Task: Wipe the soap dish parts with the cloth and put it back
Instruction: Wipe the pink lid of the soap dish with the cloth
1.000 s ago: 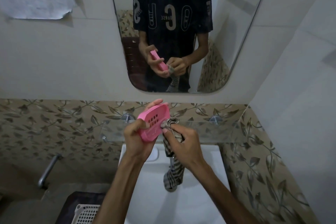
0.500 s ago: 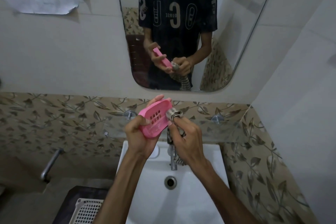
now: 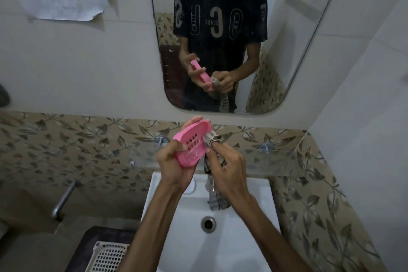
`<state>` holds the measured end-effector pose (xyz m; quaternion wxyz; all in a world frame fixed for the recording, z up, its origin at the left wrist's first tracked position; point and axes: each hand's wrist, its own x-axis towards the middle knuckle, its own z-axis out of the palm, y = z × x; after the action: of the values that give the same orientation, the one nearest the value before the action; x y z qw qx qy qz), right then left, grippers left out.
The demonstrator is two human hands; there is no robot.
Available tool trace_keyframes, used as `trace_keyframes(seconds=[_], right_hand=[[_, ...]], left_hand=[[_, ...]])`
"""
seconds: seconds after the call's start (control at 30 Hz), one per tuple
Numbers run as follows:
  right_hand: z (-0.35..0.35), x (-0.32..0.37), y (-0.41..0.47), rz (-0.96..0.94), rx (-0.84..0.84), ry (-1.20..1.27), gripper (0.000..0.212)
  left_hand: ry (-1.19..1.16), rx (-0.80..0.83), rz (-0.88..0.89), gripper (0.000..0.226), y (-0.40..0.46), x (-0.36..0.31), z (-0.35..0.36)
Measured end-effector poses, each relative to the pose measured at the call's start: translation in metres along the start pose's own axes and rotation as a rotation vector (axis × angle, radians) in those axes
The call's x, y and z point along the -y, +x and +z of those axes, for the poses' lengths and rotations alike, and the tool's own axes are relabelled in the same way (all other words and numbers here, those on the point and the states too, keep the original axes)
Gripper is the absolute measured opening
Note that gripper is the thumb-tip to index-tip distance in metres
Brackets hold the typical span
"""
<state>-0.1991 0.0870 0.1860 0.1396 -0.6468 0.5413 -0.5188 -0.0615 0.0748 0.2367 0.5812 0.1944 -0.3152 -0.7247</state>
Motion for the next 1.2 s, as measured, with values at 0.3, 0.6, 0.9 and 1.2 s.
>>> trace_keyframes(seconds=[0.3,0.6,0.9,1.2], right_hand=[[-0.002,0.011,0.003,-0.034,0.023,-0.111,0.022],[0.002,0.016,0.003,-0.009,0.007,-0.038,0.020],[-0.002,0.002,0.010,0.029,-0.005,0.002,0.023],[0.000,-0.002,0.023,-0.091,-0.091,-0.137,0.019]], left_hand=[[0.019,0.000,0.023,0.092,0.008,-0.002,-0.002],[0.113,-0.013,0.118,0.074,0.011,0.003,0.001],[-0.049,0.027,0.099,0.071,0.018,-0.002,-0.010],[-0.092,0.003,0.057,0.079,0.019,-0.002,-0.006]])
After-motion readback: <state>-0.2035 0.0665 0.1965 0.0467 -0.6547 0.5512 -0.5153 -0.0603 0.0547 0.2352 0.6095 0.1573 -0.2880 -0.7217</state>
